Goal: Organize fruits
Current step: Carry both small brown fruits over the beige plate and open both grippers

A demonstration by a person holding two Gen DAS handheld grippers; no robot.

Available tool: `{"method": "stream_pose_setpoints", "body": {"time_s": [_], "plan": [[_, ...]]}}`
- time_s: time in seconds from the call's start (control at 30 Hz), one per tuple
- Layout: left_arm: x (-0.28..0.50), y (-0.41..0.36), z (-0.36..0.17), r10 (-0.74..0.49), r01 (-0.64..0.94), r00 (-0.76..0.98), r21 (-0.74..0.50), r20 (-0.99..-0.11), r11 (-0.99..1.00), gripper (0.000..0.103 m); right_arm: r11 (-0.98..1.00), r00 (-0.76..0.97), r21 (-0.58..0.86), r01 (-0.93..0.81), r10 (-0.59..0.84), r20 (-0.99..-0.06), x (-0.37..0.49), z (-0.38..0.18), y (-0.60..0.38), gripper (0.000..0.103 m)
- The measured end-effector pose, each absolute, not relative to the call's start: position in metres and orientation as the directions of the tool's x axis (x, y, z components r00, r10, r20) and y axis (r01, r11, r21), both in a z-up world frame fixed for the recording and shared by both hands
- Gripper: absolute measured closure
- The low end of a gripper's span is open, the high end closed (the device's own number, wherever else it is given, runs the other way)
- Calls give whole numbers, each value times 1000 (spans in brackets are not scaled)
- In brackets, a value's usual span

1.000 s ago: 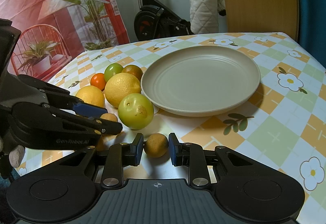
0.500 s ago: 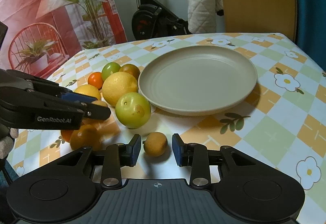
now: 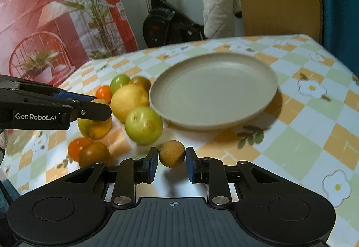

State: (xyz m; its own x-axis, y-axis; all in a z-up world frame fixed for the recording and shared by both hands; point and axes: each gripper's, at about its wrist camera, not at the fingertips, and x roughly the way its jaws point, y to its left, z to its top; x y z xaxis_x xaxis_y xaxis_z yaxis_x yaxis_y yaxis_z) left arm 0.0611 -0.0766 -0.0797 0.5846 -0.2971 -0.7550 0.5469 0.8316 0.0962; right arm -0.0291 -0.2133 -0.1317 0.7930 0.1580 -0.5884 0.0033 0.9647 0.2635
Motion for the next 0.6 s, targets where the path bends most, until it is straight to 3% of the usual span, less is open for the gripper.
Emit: {"method": "stream_pose_setpoints", "body": {"time_s": [0.37,0.6], "plan": [[89,-120,-79,-340,560,575,55,-745,827,75,980,847,198,34,77,-526,-8,-102,-255,79],[134,-141,-95,-301,519,573,53,-762,853,75,993,827,118,26,45,-561,46,-107,-280,79]]}}
